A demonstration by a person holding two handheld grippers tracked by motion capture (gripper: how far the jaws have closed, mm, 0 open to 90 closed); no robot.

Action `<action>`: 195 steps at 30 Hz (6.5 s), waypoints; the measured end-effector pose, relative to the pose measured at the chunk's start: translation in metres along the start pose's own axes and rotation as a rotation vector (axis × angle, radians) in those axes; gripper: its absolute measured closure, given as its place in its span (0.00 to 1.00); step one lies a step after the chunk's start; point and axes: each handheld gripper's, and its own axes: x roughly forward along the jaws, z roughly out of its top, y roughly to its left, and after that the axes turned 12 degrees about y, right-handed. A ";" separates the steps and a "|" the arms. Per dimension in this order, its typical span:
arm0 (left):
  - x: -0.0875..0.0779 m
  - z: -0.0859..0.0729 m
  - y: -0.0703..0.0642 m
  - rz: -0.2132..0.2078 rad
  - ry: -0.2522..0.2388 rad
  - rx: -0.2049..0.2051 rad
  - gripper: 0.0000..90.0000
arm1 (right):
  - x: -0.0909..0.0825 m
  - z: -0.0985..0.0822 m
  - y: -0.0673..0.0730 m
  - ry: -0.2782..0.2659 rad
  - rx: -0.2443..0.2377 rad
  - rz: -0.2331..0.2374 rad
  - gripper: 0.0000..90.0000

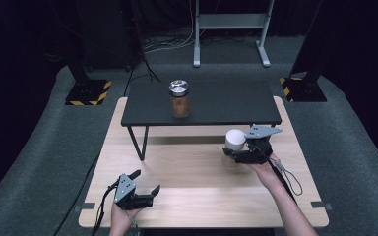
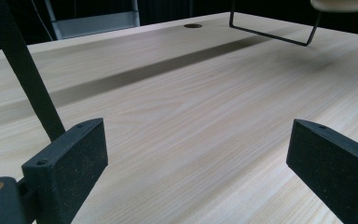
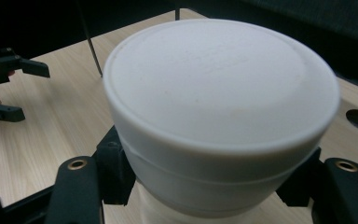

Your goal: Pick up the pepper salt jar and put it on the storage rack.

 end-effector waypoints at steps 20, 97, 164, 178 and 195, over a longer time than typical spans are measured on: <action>0.000 0.000 0.001 -0.003 0.002 0.000 0.05 | -0.050 0.086 -0.001 -0.015 0.007 0.015 0.38; 0.000 0.002 -0.002 0.009 0.012 0.004 0.05 | -0.056 -0.109 -0.007 -0.193 -0.041 -0.131 0.13; 0.001 0.003 -0.001 0.003 0.015 0.005 0.05 | -0.003 -0.212 0.014 -0.159 0.108 -0.224 0.12; 0.001 0.003 -0.001 0.004 0.014 0.005 0.05 | -0.003 -0.211 0.013 -0.158 0.108 -0.223 0.12; 0.001 0.003 -0.001 0.003 0.015 0.004 0.05 | -0.003 -0.211 0.014 -0.157 0.106 -0.223 0.12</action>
